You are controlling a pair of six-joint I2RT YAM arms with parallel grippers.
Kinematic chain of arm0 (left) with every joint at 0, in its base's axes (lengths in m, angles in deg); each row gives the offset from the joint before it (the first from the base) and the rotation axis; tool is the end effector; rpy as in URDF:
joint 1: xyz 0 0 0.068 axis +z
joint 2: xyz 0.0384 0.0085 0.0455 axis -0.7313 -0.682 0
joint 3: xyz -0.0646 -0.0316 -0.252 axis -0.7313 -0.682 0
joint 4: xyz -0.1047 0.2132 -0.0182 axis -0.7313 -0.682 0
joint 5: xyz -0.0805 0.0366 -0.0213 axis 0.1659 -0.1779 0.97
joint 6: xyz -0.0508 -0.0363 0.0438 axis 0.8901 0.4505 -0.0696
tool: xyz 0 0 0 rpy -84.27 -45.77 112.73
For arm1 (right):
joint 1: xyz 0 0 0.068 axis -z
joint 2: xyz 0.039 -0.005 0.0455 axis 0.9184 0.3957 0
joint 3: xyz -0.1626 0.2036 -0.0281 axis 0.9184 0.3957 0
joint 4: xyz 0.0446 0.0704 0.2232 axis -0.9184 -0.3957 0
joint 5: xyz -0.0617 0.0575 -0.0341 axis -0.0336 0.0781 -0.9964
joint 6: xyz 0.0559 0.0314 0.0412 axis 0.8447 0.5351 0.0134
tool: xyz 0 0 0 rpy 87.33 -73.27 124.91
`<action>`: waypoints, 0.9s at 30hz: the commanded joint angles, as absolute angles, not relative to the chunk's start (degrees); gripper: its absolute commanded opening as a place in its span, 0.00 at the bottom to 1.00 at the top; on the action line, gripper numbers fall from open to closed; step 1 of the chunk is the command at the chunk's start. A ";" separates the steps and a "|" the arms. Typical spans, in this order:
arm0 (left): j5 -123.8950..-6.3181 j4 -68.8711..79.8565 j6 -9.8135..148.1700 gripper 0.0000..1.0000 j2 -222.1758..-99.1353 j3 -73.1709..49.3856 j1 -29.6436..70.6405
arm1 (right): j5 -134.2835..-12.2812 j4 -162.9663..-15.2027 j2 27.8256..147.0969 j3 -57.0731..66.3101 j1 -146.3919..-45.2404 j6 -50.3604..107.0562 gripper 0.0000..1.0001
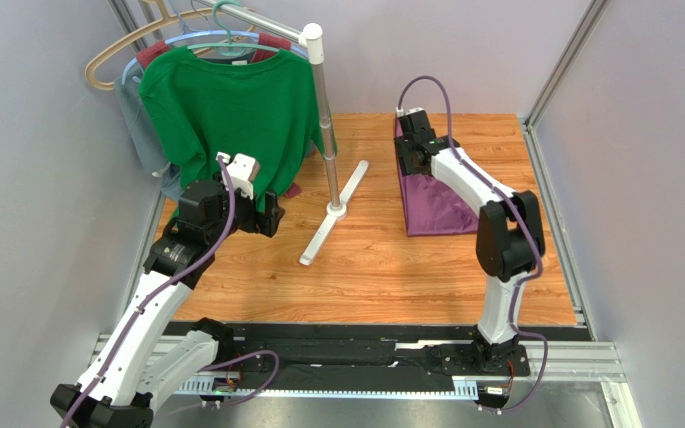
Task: Fold the napkin, place the utensils inside, and roll it up
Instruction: Fold the napkin
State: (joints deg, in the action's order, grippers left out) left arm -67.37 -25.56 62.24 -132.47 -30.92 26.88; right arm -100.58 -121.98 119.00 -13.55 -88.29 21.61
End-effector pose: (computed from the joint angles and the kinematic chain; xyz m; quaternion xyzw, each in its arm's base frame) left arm 0.1744 -0.0710 0.3274 0.1408 0.8214 -0.1608 0.5288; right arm 0.4054 0.1371 0.2261 -0.1199 0.9264 -0.0988 0.3430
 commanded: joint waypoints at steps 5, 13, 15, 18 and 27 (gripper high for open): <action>-66.16 -24.56 61.82 0.99 -132.18 -31.15 27.22 | -83.67 -119.87 108.52 -1.69 -88.57 32.07 0.52; -65.46 -24.21 61.99 0.99 -132.36 -31.33 27.22 | -84.53 -118.90 106.58 7.91 -94.02 35.24 0.47; -65.28 -24.30 62.08 0.99 -132.45 -31.33 27.22 | -84.96 -119.16 106.40 9.32 -94.90 35.77 0.46; -65.11 -24.21 62.26 0.99 -132.62 -31.33 27.22 | -88.30 -120.65 106.31 10.11 -96.57 36.39 0.44; -64.84 -24.12 62.34 0.99 -132.71 -31.33 27.22 | -93.23 -119.25 105.35 13.90 -97.28 37.00 0.45</action>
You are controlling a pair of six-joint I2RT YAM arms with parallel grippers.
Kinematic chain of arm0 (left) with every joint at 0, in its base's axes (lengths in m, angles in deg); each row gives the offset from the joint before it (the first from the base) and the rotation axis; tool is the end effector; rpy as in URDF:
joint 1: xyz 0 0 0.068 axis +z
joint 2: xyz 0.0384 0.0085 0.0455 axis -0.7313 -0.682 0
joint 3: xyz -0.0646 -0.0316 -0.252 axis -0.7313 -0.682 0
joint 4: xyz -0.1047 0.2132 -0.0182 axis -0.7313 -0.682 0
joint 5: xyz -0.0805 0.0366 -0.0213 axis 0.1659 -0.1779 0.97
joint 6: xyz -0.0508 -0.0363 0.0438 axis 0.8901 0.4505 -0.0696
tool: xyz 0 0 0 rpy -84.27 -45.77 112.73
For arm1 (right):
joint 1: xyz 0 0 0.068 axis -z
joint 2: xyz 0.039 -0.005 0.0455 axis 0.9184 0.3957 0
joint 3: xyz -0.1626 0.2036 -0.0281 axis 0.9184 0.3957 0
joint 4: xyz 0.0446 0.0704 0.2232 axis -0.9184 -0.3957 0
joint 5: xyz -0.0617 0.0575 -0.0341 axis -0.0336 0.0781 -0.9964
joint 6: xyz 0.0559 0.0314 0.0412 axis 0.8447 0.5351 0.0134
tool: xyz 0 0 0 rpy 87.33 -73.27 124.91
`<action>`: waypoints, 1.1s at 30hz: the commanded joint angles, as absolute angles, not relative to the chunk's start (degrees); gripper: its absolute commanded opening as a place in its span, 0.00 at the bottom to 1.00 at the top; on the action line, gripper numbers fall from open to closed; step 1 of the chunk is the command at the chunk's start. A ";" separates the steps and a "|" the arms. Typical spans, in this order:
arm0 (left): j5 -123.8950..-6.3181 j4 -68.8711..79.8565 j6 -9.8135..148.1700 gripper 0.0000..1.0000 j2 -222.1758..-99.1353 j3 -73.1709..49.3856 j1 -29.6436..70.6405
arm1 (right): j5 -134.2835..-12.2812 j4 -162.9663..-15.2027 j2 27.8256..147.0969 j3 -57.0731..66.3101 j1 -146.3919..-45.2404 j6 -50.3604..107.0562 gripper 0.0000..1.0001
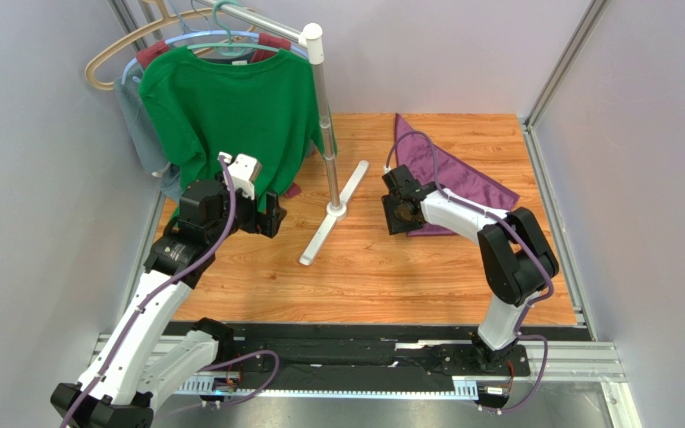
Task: Fold the napkin, place the utensils inside, and roll it up
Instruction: Fold the napkin
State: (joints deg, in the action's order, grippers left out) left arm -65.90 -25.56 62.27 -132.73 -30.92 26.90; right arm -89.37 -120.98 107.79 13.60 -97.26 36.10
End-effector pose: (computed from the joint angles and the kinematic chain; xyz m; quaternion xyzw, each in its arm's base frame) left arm 0.1746 -0.0728 0.3267 0.1474 0.8212 -0.1708 0.5242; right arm 0.2963 0.1639 0.1581 -0.1217 0.9702 0.0088 0.2094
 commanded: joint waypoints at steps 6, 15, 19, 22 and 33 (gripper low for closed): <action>-65.37 -24.38 62.17 0.99 -132.80 -31.33 27.22 | -94.63 -118.99 105.08 13.37 -97.36 35.86 0.45; -65.90 -24.38 62.17 0.99 -132.71 -31.24 27.22 | -96.13 -118.64 108.60 12.40 -97.36 34.98 0.40; -65.81 -24.38 62.26 0.99 -132.80 -31.24 27.22 | -95.51 -118.11 109.74 12.75 -97.36 35.07 0.31; -65.72 -24.38 62.17 0.99 -132.71 -31.24 27.22 | -95.51 -118.28 110.88 12.75 -97.36 35.07 0.29; -65.46 -24.47 62.34 0.99 -132.89 -31.15 27.22 | -97.53 -119.60 112.20 13.89 -97.36 36.03 0.21</action>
